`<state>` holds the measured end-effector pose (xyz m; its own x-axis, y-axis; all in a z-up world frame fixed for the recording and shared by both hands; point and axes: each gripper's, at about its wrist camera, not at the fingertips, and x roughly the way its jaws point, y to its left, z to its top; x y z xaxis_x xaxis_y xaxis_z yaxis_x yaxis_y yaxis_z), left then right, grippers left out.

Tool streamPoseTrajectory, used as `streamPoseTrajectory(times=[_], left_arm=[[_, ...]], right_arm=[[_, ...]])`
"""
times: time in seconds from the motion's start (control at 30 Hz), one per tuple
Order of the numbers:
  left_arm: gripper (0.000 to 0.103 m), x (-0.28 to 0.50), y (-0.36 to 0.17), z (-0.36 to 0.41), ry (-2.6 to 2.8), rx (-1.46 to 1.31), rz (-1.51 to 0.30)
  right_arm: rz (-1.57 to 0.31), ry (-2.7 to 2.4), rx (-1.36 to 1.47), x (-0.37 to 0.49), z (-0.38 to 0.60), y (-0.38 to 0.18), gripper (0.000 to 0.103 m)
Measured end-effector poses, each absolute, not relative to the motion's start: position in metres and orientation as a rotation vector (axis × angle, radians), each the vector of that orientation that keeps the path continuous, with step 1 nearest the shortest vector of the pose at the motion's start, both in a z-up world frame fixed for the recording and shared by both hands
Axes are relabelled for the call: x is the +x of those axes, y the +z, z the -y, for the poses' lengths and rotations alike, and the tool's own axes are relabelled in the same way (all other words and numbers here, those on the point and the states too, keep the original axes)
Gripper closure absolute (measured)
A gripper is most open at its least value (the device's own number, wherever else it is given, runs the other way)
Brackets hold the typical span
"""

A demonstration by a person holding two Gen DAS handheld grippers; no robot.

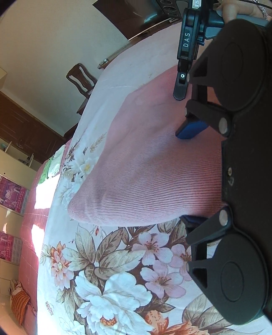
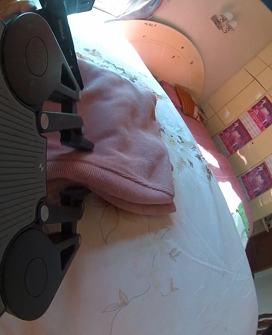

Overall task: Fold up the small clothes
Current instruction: 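Grasp the sweater edge with the right tool and lift it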

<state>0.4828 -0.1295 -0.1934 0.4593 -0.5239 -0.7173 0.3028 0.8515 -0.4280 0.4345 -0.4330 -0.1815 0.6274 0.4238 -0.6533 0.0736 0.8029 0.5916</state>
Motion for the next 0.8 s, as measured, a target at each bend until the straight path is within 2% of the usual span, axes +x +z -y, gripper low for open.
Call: streamPoseTrajectory(times=[0.07, 0.13, 0.17, 0.2, 0.3, 0.53, 0.8], left_arm=[[0.050, 0.483, -0.192, 0.130, -0.512, -0.251, -0.956], [0.050, 0.485, -0.194, 0.132, -0.493, -0.249, -0.957], [0.054, 0.485, -0.192, 0.134, -0.481, -0.253, -0.954], [0.062, 0.483, -0.187, 0.136, -0.469, -0.245, -0.941], [0.068, 0.473, -0.172, 0.138, -0.467, -0.220, -0.888], [0.070, 0.457, -0.129, 0.128, -0.486, -0.204, -0.798], [0.070, 0.441, -0.095, 0.050, -0.409, -0.186, -0.736]], right_arm=[[-0.885, 0.207, 0.598, 0.435, 0.431, -0.184, 0.079], [-0.879, 0.203, 0.613, 0.436, 0.431, -0.188, 0.079], [-0.879, 0.196, 0.608, 0.436, 0.430, -0.188, 0.079], [-0.878, 0.192, 0.608, 0.434, 0.428, -0.185, 0.079], [-0.837, 0.223, 0.681, 0.425, 0.428, -0.172, 0.079], [-0.774, 0.291, 0.714, 0.413, 0.411, -0.138, 0.079], [-0.737, 0.401, 0.692, 0.422, 0.329, -0.105, 0.079]])
